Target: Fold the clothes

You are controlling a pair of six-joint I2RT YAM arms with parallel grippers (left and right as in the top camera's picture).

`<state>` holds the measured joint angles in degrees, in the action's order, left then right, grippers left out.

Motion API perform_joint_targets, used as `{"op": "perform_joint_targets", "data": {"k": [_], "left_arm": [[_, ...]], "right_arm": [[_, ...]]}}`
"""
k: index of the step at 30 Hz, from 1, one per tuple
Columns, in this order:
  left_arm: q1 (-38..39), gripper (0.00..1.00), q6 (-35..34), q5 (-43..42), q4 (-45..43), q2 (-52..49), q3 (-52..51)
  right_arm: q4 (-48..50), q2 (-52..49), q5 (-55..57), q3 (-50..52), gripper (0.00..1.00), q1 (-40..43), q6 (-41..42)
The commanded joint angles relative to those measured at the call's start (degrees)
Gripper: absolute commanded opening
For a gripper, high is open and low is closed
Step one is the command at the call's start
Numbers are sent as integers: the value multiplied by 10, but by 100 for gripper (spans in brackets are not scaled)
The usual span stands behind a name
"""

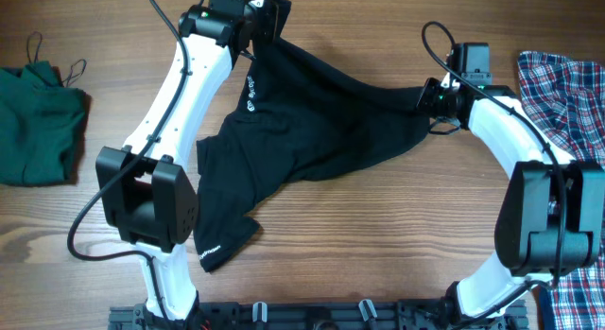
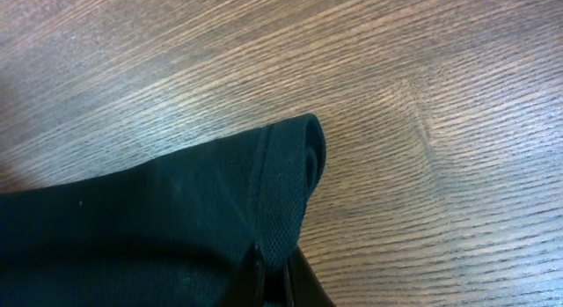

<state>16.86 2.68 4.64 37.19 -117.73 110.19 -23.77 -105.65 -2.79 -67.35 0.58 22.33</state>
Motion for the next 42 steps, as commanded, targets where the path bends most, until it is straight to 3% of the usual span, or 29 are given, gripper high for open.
{"op": "perform_joint_targets", "data": {"k": [1, 8, 13, 15, 16, 17, 23, 25, 28, 34, 37, 42], "left_arm": [[-5, 4, -2, 3, 0, 17, 5], [-5, 4, -2, 3, 5, 17, 5], [-5, 4, -2, 3, 6, 17, 5], [-5, 4, -2, 3, 6, 17, 5], [-5, 4, -2, 3, 6, 17, 5], [-5, 4, -2, 3, 6, 17, 5], [-5, 4, -2, 3, -2, 17, 5], [-5, 4, -1, 3, 0, 17, 5], [-5, 4, -2, 3, 0, 17, 5], [-5, 4, -1, 3, 9, 17, 5], [-5, 4, -1, 3, 9, 17, 5], [-5, 5, -1, 3, 9, 17, 5]], "right_arm": [[6, 18, 4, -14, 11, 2, 3], [32, 18, 6, -14, 16, 2, 11], [37, 18, 2, -5, 16, 2, 74], [37, 17, 1, -4, 24, 2, 94], [37, 17, 2, -4, 20, 2, 94], [37, 17, 1, -4, 4, 2, 92], [17, 25, -2, -5, 5, 16, 58], [-18, 25, -3, -5, 12, 27, 78], [-27, 14, -18, -4, 27, 27, 40], [-25, -6, -49, 2, 36, 27, 32], [-33, -9, -61, 4, 47, 27, 31], [-41, -10, -63, 4, 47, 27, 31]]}}
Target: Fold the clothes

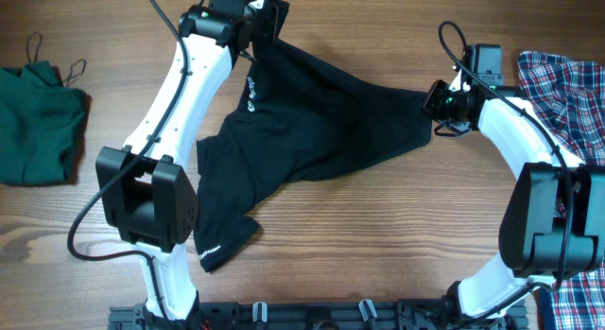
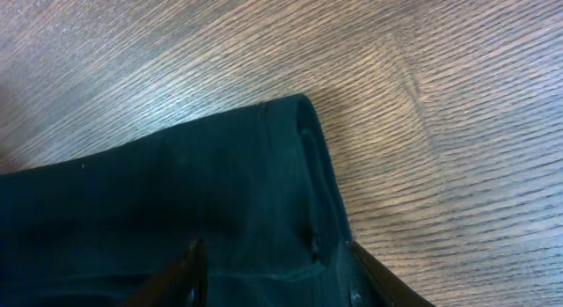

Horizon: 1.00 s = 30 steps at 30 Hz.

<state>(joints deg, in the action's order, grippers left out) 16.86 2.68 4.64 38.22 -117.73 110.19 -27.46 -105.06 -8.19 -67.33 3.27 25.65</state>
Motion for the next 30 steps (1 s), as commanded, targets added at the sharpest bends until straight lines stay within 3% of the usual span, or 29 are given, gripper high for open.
{"op": "perform_joint_targets", "data": {"k": [1, 8, 16, 18, 19, 21, 23, 25, 30], "left_arm": [[-5, 5, -1, 3, -1, 17, 5], [-5, 6, -1, 4, 0, 17, 5], [-5, 6, -1, 3, 0, 17, 5], [-5, 6, -1, 4, 0, 17, 5], [-5, 6, -1, 3, 0, 17, 5], [-5, 6, -1, 4, 0, 17, 5], [-5, 6, -1, 4, 0, 17, 5], [-5, 6, -1, 4, 0, 17, 5], [-5, 4, -1, 4, -2, 17, 5]], "right_arm": [[-2, -17, -7, 8, 47, 0, -2], [76, -21, -20, 70, 46, 0, -19], [114, -54, -55, 70, 41, 0, -76], [124, -54, -69, 70, 35, 0, -76], [133, -54, -75, 70, 25, 0, -76], [135, -53, -76, 69, 15, 0, -76], [134, -51, -75, 69, 13, 0, -76], [133, -44, -75, 69, 4, 0, -77], [131, 46, -73, 53, 4, 0, -90]]}}
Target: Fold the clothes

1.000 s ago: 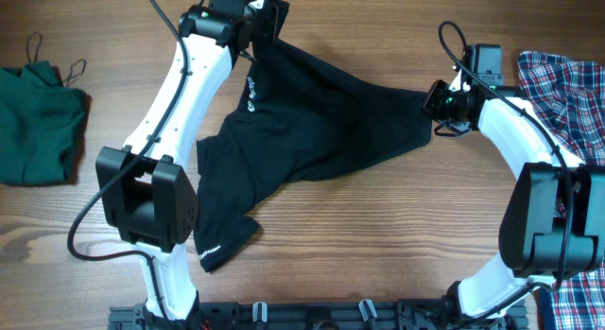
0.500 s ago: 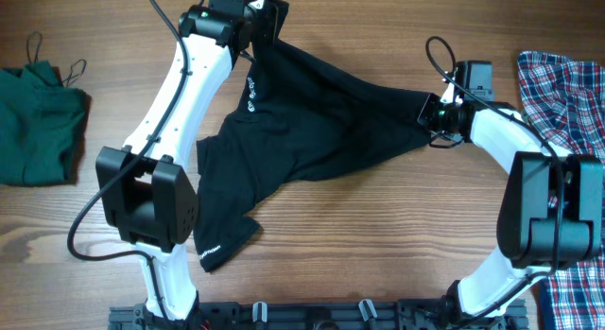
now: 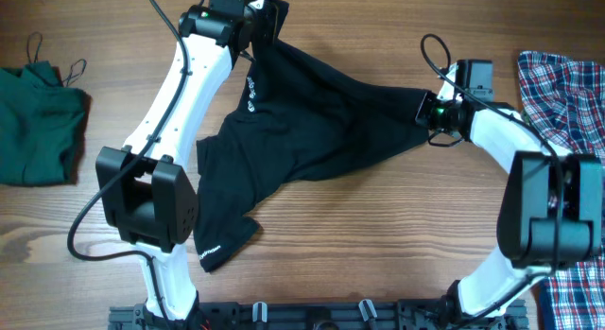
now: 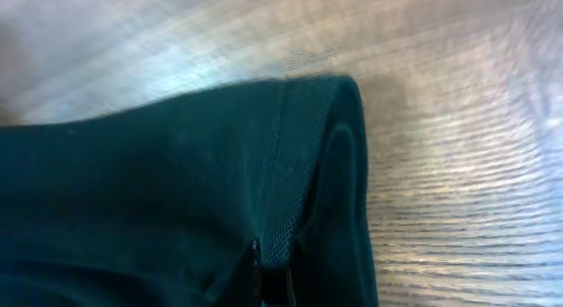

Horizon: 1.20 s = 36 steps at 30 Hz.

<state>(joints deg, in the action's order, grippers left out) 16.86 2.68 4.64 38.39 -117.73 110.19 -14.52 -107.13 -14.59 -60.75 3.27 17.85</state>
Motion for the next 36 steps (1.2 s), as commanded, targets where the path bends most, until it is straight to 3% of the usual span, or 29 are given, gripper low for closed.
{"op": "perform_joint_targets", "data": {"k": [1, 6, 13, 16, 24, 36], "left_arm": [[-5, 4, -1, 4, -4, 17, 5], [-6, 4, -1, 5, -17, 35, 5], [-7, 4, -2, 85, -17, 102, 5], [-9, 4, -6, 97, -14, 144, 5], [-86, 4, -137, 108, 2, 207, 5], [-96, 4, -136, 114, -1, 393, 5]], "right_arm": [[2, 84, -4, -13, 4, 0, -12], [-7, 186, 8, -13, 4, 0, -13], [-86, 278, 37, -29, 4, 0, -18], [-163, 282, 44, -99, 4, 0, -24], [-349, 283, 93, -310, 4, 0, -29], [-512, 344, 128, -491, 4, 0, -42]]}}
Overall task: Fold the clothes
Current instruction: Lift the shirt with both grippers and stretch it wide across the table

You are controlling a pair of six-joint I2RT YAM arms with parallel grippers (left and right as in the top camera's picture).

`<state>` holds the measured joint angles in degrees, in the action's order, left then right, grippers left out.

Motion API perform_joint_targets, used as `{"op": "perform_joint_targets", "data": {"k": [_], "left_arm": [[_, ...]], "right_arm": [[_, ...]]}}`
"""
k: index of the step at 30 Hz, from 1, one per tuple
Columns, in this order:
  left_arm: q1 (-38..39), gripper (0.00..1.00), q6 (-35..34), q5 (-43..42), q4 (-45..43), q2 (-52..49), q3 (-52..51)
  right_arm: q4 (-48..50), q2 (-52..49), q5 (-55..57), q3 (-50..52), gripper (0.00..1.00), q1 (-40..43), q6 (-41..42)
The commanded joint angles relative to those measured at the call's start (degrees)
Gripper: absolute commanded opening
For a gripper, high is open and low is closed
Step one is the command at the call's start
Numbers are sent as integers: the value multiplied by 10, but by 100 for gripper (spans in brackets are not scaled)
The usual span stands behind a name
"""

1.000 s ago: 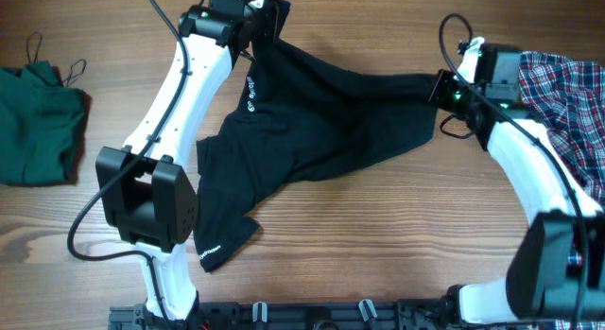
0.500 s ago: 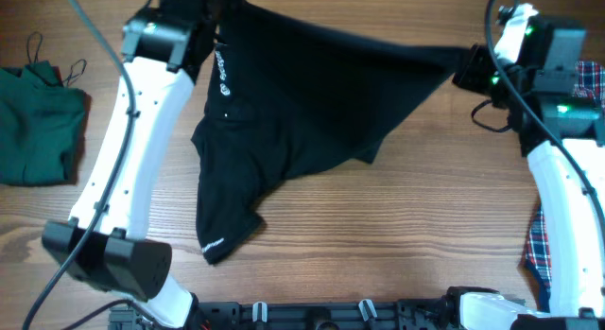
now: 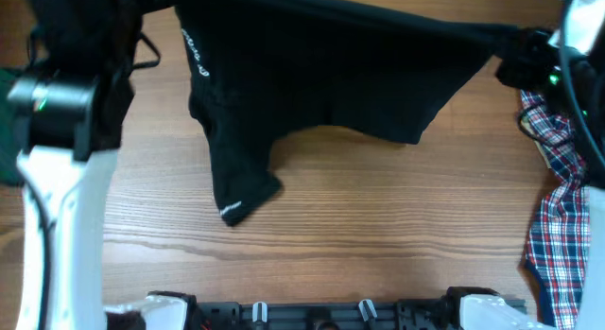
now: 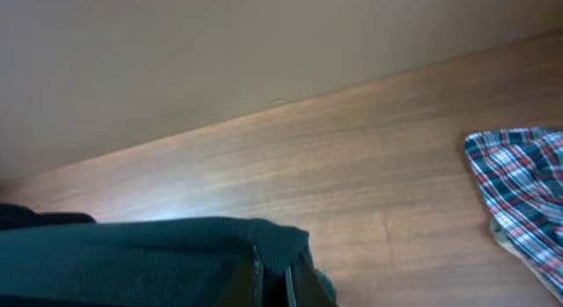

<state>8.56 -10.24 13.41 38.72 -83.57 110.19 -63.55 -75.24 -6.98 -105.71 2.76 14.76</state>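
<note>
A black shirt (image 3: 321, 75) hangs stretched between my two raised arms, its top edge taut across the top of the overhead view. One sleeve with white print (image 3: 236, 202) droops lowest over the wood. My left gripper (image 3: 156, 4) is a dark shape at the shirt's upper left corner, where the cloth hangs from it. My right gripper (image 3: 515, 42) is shut on the shirt's right corner. In the right wrist view the gripper (image 4: 274, 274) pinches the folded black hem (image 4: 176, 250) well above the table.
A plaid garment (image 3: 558, 207) lies at the right edge of the wooden table (image 3: 378, 245), and shows in the wrist view as plaid cloth (image 4: 519, 179). A green garment (image 3: 6, 131) peeks out at the far left behind my left arm (image 3: 61, 131).
The shirt lay spread on the table with a gripper at each end. Now both arms are raised toward the camera and the shirt hangs stretched between them, moved toward the back.
My right gripper was first shut on the shirt's right hem on the table. Then it stood open around that hem, then was shut on it again. The left gripper stayed at the shirt's far corner throughout. Now the shirt is up off the table between both.
</note>
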Motion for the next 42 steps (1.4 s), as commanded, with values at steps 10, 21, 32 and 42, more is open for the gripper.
{"op": "perform_joint_targets", "data": {"k": [10, 21, 32, 42], "left_arm": [[-13, 4, -9, 33, 89, 167, 5], [-13, 4, -92, 49, 214, 251, 5], [-13, 4, -110, 27, 299, 224, 5], [-13, 4, -111, 25, 313, 156, 8]], "right_arm": [[-115, 91, 77, -96, 4, 5, -7], [-229, 133, 105, -118, 4, 5, 12], [-286, 116, 85, -169, 4, 5, 33], [-286, 115, 102, -138, 4, 5, 28]]}}
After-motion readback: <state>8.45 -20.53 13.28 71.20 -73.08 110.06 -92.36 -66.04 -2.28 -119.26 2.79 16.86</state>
